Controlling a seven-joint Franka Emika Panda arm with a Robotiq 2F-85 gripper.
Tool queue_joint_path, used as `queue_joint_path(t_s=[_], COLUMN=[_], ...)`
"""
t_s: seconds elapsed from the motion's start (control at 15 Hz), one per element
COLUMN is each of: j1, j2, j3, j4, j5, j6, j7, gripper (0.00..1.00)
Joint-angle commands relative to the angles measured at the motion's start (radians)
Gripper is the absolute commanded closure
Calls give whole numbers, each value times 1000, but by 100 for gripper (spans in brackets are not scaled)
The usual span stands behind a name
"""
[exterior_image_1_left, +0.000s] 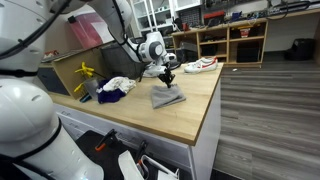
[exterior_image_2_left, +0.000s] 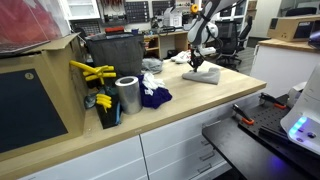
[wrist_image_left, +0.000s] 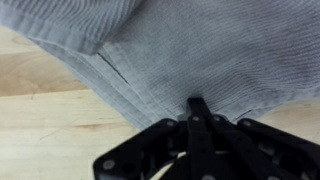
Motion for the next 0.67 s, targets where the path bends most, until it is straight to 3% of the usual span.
queue_joint_path(t_s=[0.0, 0.47, 0.53, 0.6], j1=[10, 12, 12, 12], j2=[1, 20, 25, 30], j3=[-6, -14, -13, -12], j4=[20, 41, 43, 45], j5=[1, -9, -9, -8], j6=[-32, -50, -51, -51], j7=[-9, -7, -8, -9], gripper=[66, 14, 38, 52])
